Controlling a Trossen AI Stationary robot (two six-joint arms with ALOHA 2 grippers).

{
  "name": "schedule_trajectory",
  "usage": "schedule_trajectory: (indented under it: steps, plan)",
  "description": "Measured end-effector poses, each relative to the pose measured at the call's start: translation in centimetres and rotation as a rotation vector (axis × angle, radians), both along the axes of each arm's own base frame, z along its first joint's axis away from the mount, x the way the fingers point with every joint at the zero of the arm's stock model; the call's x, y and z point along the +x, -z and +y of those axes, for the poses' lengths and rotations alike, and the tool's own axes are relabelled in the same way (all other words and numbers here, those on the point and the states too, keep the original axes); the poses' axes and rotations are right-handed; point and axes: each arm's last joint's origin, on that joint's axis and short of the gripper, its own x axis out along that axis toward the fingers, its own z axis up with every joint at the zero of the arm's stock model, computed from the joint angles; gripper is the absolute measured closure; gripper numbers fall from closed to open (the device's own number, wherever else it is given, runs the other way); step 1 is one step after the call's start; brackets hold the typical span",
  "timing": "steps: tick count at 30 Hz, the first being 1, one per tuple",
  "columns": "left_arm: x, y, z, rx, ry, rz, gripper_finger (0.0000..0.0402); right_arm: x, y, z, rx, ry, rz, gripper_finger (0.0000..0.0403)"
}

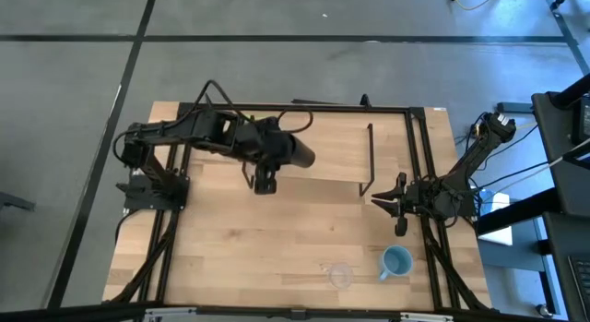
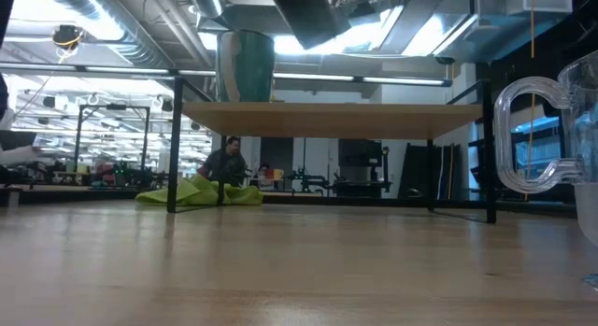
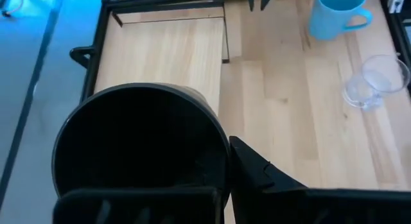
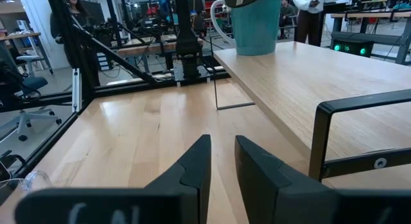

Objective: Stack small to large cups/mugs on shelf
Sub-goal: Put the black cup on the shelf

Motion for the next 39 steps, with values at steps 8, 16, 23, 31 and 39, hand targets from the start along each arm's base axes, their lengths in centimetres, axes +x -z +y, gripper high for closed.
schedule_trajectory:
  steps: [8, 16, 23, 31, 39]
  plan:
    - [0.5, 0.2, 0.2, 0.026, 0.028, 0.000, 0.0401, 0.0, 0.0, 0.0, 0.000, 0.000, 0.000, 0.0331]
    - [-0.1, 0.5, -1.7, -0.091, 0.047, 0.048, 0.0401, 0.0, 0.0, 0.0, 0.000, 0.000, 0.000, 0.0331]
    - [-2.6, 2.5, -7.3, -0.174, -0.034, 0.239, 0.0401, 0.0, 0.0, 0.0, 0.001, 0.000, 0.000, 0.0331]
    - [-4.0, 7.9, -13.0, -0.276, -0.229, 0.376, 0.0401, 0.0, 0.0, 0.0, 0.000, 0.000, 0.000, 0.0331]
    - [-3.2, 13.8, -15.0, -0.438, -0.332, 0.411, 0.0401, 0.0, 0.0, 0.0, 0.001, 0.000, 0.000, 0.0331]
